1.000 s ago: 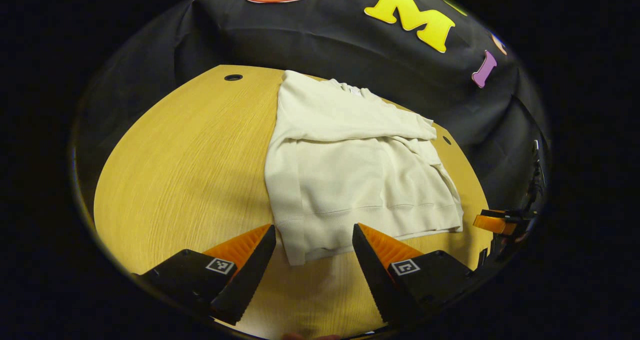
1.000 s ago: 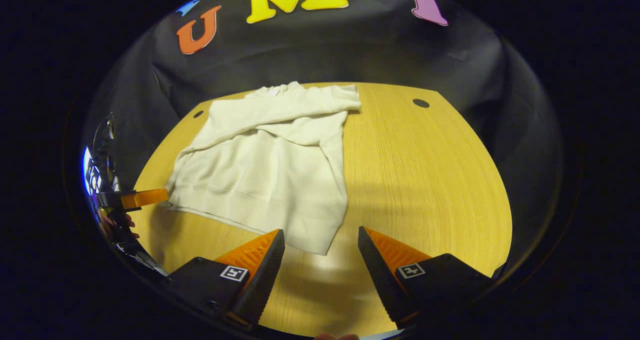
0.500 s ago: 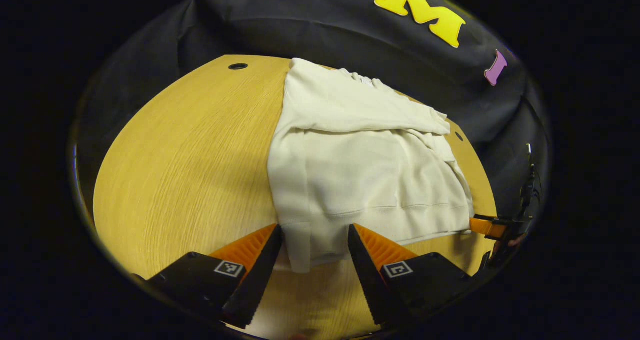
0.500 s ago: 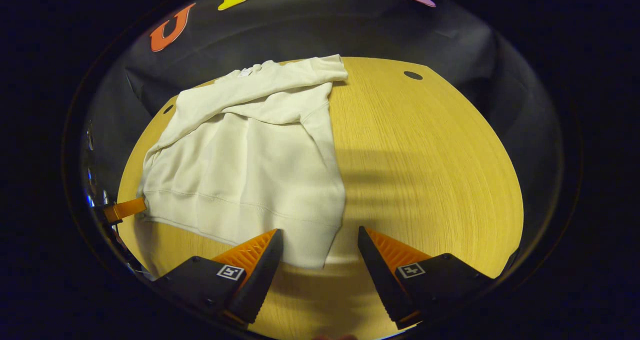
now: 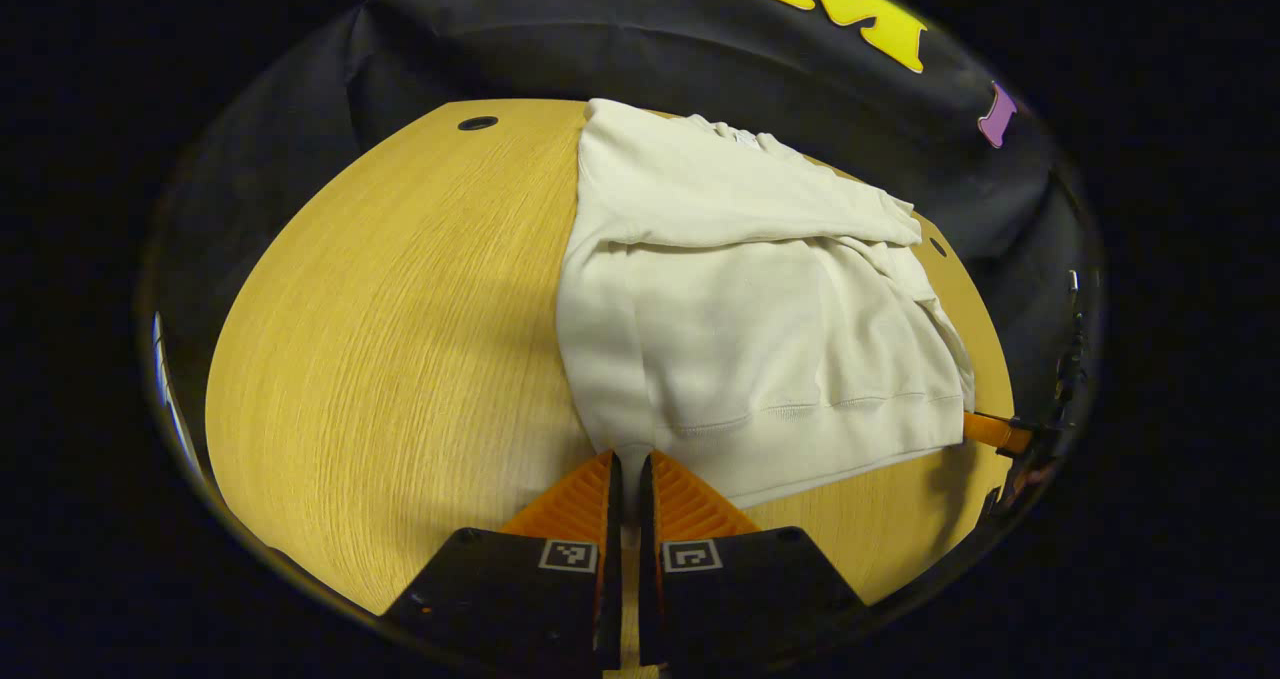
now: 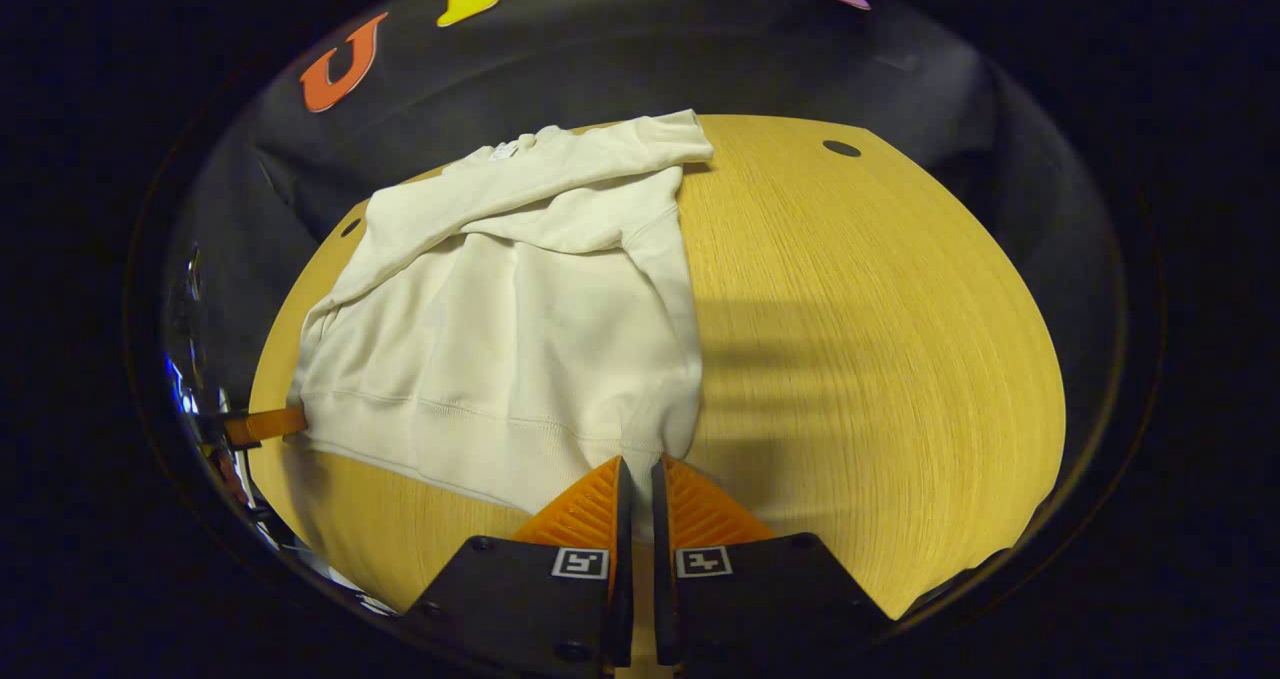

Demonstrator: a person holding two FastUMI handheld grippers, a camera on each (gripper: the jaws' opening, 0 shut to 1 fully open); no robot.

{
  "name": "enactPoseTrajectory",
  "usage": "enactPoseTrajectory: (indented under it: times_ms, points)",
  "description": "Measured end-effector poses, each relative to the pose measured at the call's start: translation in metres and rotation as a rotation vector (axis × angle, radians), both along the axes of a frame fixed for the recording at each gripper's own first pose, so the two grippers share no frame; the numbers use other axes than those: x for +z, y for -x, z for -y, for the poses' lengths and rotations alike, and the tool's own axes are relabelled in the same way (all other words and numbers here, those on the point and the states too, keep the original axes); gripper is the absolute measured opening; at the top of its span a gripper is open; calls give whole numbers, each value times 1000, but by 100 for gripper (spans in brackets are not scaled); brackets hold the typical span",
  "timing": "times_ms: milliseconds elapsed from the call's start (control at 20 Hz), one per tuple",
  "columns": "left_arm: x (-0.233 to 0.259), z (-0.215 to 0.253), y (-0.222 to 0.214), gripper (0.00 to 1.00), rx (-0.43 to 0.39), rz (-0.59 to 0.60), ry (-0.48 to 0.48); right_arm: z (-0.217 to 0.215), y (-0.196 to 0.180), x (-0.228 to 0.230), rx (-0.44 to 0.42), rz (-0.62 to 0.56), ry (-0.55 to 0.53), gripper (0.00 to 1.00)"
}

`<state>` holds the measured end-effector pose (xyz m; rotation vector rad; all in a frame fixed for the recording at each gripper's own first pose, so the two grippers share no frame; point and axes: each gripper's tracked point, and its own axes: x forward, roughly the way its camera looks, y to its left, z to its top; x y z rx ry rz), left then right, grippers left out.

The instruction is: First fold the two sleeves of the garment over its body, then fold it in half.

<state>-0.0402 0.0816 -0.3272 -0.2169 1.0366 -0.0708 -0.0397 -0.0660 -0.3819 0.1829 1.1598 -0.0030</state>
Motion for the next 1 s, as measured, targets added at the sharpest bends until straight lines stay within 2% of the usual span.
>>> enactPoseTrajectory:
  times_ms: [100, 150, 300, 550, 750, 1000]
  points:
    - [3, 0, -1, 6, -10, 10, 5, 2, -7, 1, -50, -10, -46, 9]
    - [5, -1, -2, 5, -15, 20, -1, 1, -3, 0, -66, -23, -72, 1]
    - [22, 0, -6, 4, -25, 64, 7, 2, -11, 18, -109, 0, -139, 1]
    - [60, 2, -24, 3, -31, 156, 55, -1, -38, 71, -134, 96, -232, 1]
    - [99, 5, -49, 4, -46, 236, 75, -5, -68, 115, -121, 168, -267, 1]
    - [146, 4, -98, 4, -62, 355, 86, -22, -123, 174, -57, 281, -278, 0]
